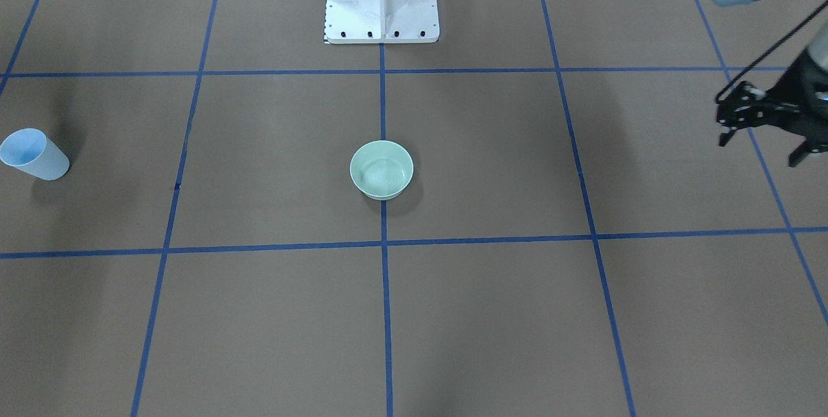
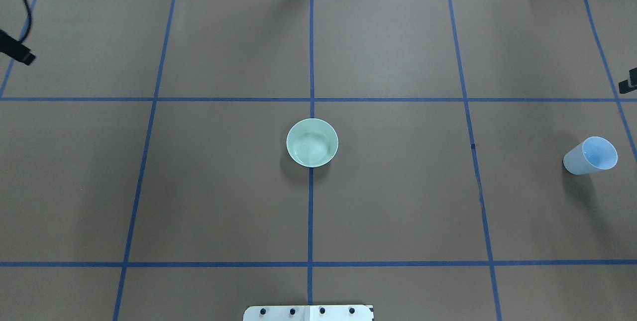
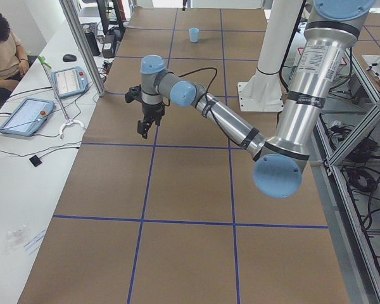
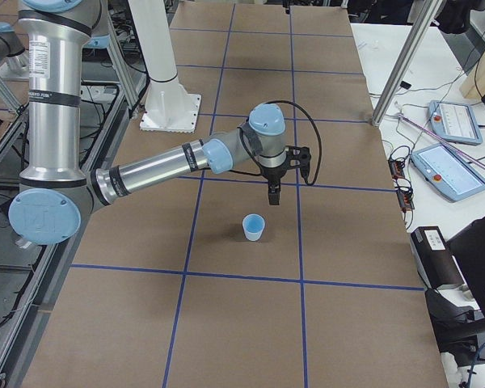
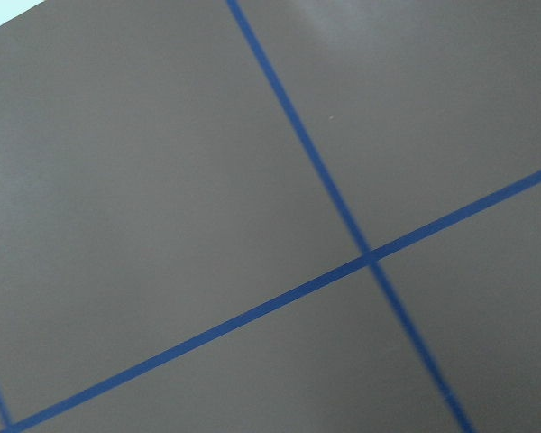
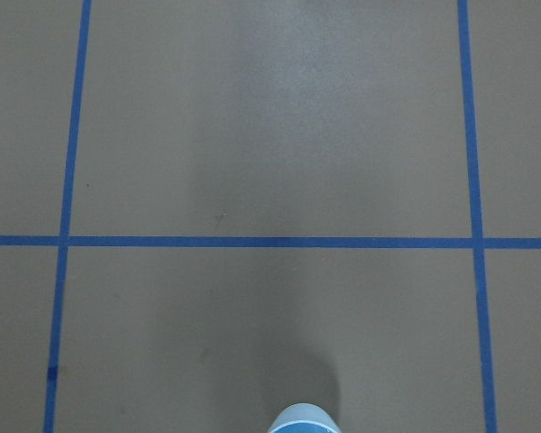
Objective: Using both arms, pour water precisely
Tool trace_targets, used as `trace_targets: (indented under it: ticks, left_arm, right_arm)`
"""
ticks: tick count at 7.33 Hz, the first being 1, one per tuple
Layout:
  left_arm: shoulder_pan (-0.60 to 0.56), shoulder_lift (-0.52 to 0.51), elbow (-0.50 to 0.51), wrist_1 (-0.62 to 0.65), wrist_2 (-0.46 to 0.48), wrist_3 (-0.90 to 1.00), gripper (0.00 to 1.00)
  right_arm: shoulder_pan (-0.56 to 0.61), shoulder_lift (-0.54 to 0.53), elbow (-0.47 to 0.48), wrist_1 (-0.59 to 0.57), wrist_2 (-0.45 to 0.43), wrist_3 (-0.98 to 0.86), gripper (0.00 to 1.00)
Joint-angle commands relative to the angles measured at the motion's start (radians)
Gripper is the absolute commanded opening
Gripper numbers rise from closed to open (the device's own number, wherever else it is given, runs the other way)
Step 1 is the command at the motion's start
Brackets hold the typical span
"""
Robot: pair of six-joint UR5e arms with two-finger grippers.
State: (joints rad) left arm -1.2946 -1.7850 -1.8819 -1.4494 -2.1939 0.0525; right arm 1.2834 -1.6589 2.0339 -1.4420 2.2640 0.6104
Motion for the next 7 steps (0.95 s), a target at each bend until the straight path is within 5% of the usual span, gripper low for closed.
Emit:
trace_targets:
  ticks: [1,4,7]
  left_arm:
    - [-0.206,0.041,0.171,-0.005,-0.108,0.321,1.0]
    - [-0.259,0.096,0.213,-0.017,-0.115,0.408,1.0]
    - [-0.261,0.157,0.248,-0.055,-0.112,0.4,1.0]
  right_arm:
    - [-0.167,-0.028,0.119,0.0,-0.139,0.267,1.0]
    - [-0.459,-0.085,0.215,0.002,-0.494,0.661,1.0]
    - [-0.757,-0.14,0.213,-0.001,-0.904,1.018,1.0]
